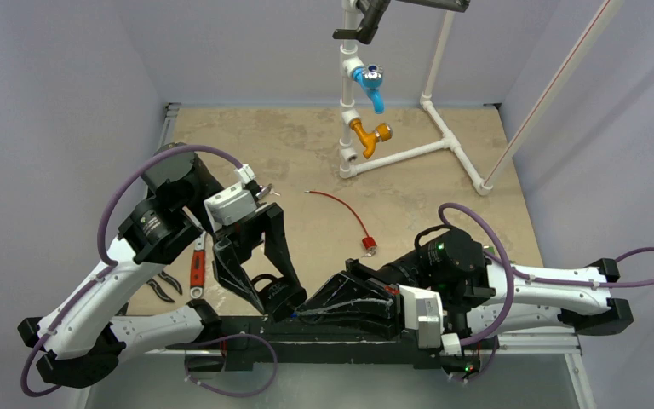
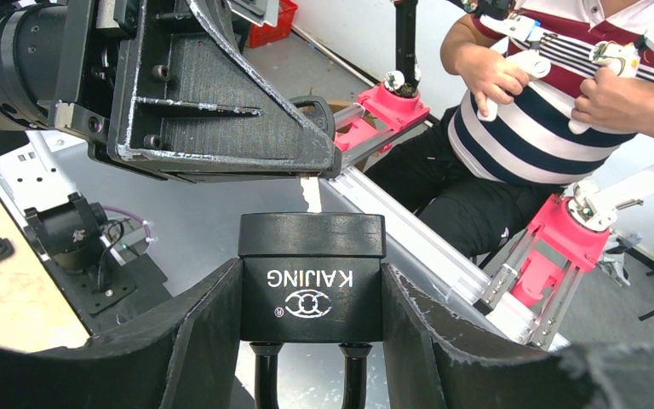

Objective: Unlock with the key

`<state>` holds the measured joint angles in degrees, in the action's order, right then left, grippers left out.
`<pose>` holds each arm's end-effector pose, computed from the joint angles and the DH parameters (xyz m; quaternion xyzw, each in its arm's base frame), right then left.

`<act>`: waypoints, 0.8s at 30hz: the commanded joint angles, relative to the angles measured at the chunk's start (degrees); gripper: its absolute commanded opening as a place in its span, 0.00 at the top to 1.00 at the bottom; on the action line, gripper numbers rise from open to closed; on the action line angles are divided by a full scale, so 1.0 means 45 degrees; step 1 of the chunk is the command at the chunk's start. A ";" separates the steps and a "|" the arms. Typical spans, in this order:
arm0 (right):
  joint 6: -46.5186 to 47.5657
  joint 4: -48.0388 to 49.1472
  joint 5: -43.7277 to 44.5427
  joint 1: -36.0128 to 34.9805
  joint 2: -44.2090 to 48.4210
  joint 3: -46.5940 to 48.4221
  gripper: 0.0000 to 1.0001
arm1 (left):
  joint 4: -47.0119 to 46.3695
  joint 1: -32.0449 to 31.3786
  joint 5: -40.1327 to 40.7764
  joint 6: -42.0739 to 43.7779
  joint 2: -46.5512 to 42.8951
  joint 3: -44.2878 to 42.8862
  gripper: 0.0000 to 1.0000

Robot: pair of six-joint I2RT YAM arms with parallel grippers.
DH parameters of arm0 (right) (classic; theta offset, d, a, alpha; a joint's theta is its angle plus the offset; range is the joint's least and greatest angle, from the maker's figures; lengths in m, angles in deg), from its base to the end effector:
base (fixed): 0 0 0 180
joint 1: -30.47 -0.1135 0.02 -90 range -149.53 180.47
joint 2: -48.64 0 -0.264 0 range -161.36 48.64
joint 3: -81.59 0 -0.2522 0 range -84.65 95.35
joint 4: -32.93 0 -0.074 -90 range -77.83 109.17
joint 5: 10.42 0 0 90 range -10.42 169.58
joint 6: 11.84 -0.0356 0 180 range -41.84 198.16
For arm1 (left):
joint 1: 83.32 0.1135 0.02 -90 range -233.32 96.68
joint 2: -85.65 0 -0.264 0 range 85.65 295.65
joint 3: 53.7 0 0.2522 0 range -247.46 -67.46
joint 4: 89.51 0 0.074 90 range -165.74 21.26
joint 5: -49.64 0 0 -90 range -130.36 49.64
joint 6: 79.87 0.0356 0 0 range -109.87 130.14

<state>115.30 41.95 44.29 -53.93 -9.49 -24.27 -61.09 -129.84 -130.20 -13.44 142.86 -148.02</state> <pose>0.0006 0.2174 0.4509 -0.5715 0.0268 0.4714 0.6712 0.0783 -0.1344 0.4988 0.6168 0.3455 -0.6851 0.1756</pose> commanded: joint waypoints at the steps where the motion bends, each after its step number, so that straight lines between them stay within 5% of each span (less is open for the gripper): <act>1: -0.0185 -0.2865 0.1454 0.0317 -0.0994 -0.0420 1.00 | -0.2032 -0.0050 0.0048 -0.0595 -0.0304 -0.0488 1.00; 24: -0.0104 -0.5142 0.2163 0.0328 -0.1533 -0.0269 1.00 | -0.1229 0.0209 0.2888 -0.0600 -0.0411 -0.0042 1.00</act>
<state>117.23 35.68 46.26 -53.83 -12.24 -21.04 -61.09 -129.08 -128.28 -16.21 141.44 -146.27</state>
